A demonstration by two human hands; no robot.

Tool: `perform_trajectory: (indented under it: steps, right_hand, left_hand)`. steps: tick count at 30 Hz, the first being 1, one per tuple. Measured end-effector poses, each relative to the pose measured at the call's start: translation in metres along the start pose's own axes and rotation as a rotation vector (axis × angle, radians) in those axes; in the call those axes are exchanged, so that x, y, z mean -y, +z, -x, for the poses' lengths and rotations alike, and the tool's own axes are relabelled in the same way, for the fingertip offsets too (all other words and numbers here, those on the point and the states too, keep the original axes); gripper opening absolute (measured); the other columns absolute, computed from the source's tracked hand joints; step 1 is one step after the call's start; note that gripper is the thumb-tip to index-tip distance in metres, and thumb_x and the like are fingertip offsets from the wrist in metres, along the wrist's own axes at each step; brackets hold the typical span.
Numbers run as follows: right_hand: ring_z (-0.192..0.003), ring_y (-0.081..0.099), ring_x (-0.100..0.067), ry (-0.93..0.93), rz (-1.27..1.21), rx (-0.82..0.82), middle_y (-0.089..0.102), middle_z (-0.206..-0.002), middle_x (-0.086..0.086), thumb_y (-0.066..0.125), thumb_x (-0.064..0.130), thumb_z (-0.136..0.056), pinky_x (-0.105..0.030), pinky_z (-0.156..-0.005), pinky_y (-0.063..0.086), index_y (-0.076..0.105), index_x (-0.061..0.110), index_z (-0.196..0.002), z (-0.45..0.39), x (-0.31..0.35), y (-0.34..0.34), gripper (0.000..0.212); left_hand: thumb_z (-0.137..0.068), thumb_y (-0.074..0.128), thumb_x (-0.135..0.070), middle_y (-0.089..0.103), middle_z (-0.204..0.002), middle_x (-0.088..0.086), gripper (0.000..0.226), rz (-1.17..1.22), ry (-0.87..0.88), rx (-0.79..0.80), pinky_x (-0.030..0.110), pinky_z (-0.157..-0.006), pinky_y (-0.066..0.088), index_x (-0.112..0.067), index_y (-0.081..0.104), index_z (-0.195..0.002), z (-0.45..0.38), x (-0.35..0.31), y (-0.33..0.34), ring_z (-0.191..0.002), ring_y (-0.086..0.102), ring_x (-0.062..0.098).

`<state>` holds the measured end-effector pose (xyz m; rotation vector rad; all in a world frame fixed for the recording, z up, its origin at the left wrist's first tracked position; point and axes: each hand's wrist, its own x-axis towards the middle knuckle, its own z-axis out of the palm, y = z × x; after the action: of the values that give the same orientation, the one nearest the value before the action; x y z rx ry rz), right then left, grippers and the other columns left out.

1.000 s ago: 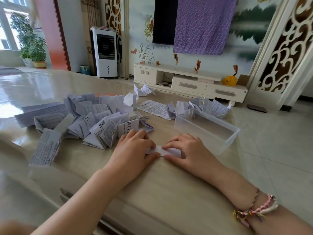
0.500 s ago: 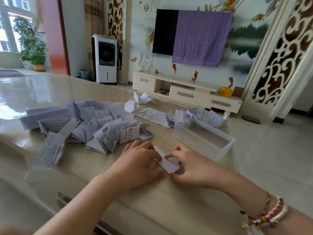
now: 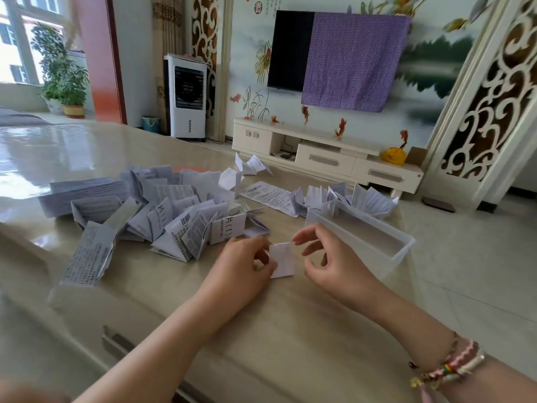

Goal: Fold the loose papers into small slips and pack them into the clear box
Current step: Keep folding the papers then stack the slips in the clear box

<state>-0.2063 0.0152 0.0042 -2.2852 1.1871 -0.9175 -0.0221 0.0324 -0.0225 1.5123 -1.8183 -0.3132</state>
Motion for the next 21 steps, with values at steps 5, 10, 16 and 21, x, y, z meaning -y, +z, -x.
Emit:
perform_trajectory:
  steps: [5, 10, 16, 21]
  right_hand:
    - [-0.107, 0.054, -0.01, -0.253, 0.299, 0.106, 0.062, -0.112, 0.006, 0.052, 0.004, -0.082, -0.019, -0.095, 0.038, 0.067, 0.019, -0.108, 0.0, -0.018, 0.015, 0.033]
    - [-0.102, 0.057, -0.014, -0.333, 0.405, 0.176, 0.067, -0.109, 0.0, 0.052, 0.019, -0.089, -0.019, -0.089, 0.04, 0.066, 0.015, -0.114, -0.002, -0.022, 0.011, 0.03]
    - [-0.092, 0.062, -0.022, -0.473, 0.658, 0.231, 0.067, -0.098, -0.001, 0.043, 0.024, -0.092, -0.037, -0.075, 0.052, 0.065, 0.016, -0.105, -0.011, -0.018, 0.005, 0.027]
    - [-0.076, 0.063, -0.017, -0.346, 0.575, -0.015, 0.067, -0.08, 0.004, 0.056, 0.016, -0.085, -0.035, -0.064, 0.053, 0.068, 0.021, -0.092, -0.015, -0.006, 0.011, 0.015]
  left_hand:
    - [-0.083, 0.068, -0.034, 0.042, -0.113, -0.011, 0.061, -0.042, -0.07, -0.017, 0.027, -0.097, 0.031, -0.031, 0.039, -0.137, -0.002, 0.005, 0.007, -0.109, 0.035, 0.017]
    - [-0.09, 0.061, -0.036, 0.047, -0.12, -0.006, 0.032, -0.149, -0.04, -0.012, 0.024, -0.094, 0.03, -0.022, 0.058, -0.118, -0.002, 0.002, 0.009, -0.108, 0.034, 0.02]
    - [-0.097, 0.049, -0.032, 0.046, -0.116, -0.006, 0.027, -0.205, -0.009, 0.046, 0.021, -0.094, 0.027, -0.026, 0.067, -0.116, -0.003, 0.005, 0.003, -0.1, 0.032, 0.019]
    - [-0.096, 0.051, -0.023, 0.052, -0.111, -0.003, 0.029, -0.026, -0.103, 0.036, 0.025, -0.096, 0.036, -0.02, 0.062, -0.123, -0.006, 0.004, -0.004, -0.103, 0.05, 0.023]
